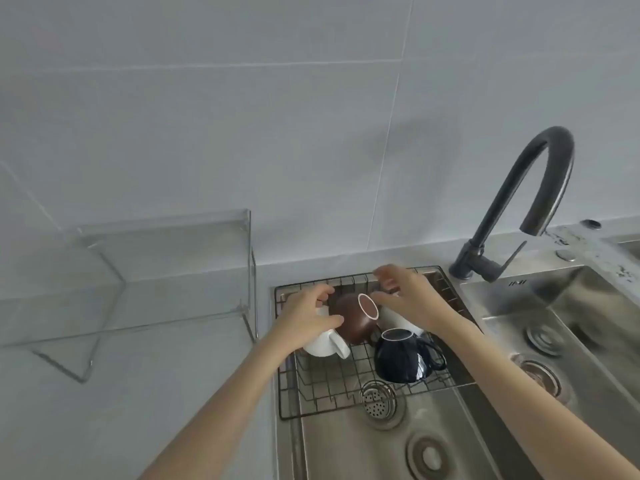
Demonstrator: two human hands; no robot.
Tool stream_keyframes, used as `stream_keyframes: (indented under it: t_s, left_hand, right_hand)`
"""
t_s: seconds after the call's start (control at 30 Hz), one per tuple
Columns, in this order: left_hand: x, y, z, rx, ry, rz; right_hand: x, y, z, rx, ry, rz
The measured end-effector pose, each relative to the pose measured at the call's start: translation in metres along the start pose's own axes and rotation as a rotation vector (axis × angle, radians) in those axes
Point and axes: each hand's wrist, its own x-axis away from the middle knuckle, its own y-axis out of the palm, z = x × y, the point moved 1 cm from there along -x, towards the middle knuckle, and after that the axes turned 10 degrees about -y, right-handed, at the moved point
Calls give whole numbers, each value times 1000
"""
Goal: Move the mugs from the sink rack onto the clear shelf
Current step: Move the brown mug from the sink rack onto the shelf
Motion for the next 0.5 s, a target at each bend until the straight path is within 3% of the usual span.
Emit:
stream_keyframes:
  t_s: [0.3,0.5]
  left_hand:
    - [-61,44,-17,-127,-41,-19]
    - [-91,64,-28,-268,-82,-86]
  right_hand:
    - [-11,25,73,-86,222,-44]
    - [-38,46,97,-167,315,-241]
